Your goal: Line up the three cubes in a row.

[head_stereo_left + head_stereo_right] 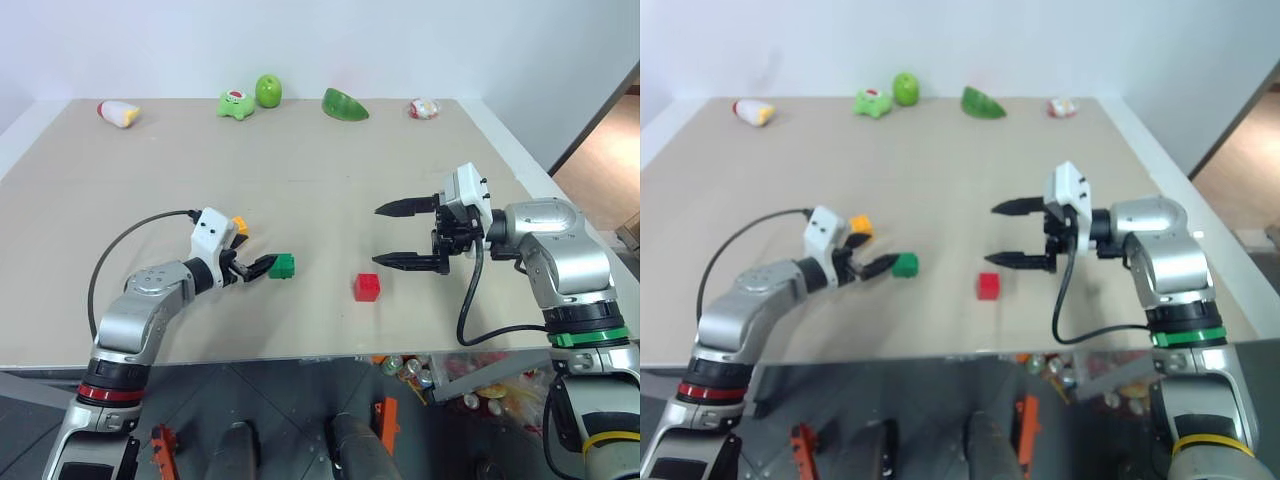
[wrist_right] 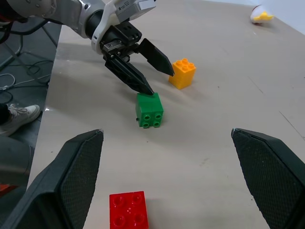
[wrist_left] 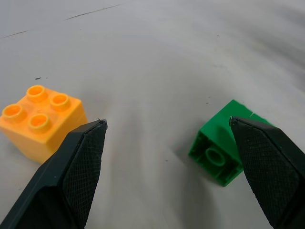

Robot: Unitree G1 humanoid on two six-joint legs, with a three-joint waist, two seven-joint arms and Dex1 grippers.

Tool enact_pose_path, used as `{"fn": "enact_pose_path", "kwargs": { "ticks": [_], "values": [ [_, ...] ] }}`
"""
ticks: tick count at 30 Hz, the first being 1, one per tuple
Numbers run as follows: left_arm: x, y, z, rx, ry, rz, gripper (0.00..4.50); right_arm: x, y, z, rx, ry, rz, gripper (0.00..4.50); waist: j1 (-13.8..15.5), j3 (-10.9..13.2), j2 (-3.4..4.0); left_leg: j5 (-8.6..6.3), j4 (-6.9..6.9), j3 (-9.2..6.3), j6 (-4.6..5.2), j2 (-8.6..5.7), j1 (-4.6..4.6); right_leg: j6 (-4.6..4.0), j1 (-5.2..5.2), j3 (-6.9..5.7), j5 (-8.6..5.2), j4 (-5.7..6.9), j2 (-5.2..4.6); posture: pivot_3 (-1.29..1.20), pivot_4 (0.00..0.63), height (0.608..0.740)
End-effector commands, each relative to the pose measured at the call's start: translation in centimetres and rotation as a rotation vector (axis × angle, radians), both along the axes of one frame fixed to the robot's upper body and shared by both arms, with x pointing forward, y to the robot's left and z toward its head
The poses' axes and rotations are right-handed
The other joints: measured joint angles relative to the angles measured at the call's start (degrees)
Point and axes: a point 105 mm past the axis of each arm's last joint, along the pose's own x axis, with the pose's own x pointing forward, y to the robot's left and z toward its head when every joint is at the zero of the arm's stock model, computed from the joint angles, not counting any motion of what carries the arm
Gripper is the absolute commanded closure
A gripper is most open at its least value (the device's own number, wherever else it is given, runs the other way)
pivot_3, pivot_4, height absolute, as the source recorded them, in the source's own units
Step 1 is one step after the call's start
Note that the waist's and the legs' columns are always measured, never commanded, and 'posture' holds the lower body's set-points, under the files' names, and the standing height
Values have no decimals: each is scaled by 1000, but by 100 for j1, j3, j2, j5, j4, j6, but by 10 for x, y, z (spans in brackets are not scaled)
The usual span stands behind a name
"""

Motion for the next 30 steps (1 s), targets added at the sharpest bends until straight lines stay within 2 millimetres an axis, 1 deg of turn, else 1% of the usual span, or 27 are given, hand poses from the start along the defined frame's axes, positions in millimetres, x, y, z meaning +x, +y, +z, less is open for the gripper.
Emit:
{"fn": "enact_pose_path", "kwargs": {
  "ticks": [1, 8, 18, 22, 26, 30],
  "values": [
    [0, 7, 5, 26, -32, 9, 259, -4, -1, 13, 13, -51, 6, 32, 0, 0, 0, 0, 0, 0, 0, 0, 0, 0, 0, 0, 0, 0, 0, 0, 150, 733],
    [-7, 16, -5, 63, -3, 18, 259, -3, -1, 14, 15, -57, -1, 32, 0, -1, 0, 0, 0, 0, 0, 0, 1, 0, 2, 0, 0, 0, -1, 0, 150, 733],
    [-7, 17, -6, 63, 3, 16, 259, -3, -1, 14, 18, -64, -6, 32, 2, 0, 0, 0, 2, 1, 0, 0, 0, -1, 1, 1, 0, 0, -1, 0, 150, 733],
    [-5, 16, 0, 45, -5, 13, 259, -3, -2, 14, 19, -61, -8, 32, 2, 0, 0, 0, -1, 0, 0, 0, 0, -1, 0, 1, 0, 0, -1, 0, 150, 733],
    [-4, 20, 12, 16, -16, 5, 259, -4, -2, 14, 25, -57, -10, 32, 2, 0, 0, 0, 0, 0, 0, 0, 0, -1, 0, 1, 0, 0, -1, 0, 150, 733],
    [0, 21, 37, -89, -46, 3, 259, -3, -3, 13, 20, -53, -14, 32, 1, 0, -1, 0, 0, -1, 0, 0, 0, -1, 0, 0, 0, 0, 0, 0, 150, 733]
  ]
}}
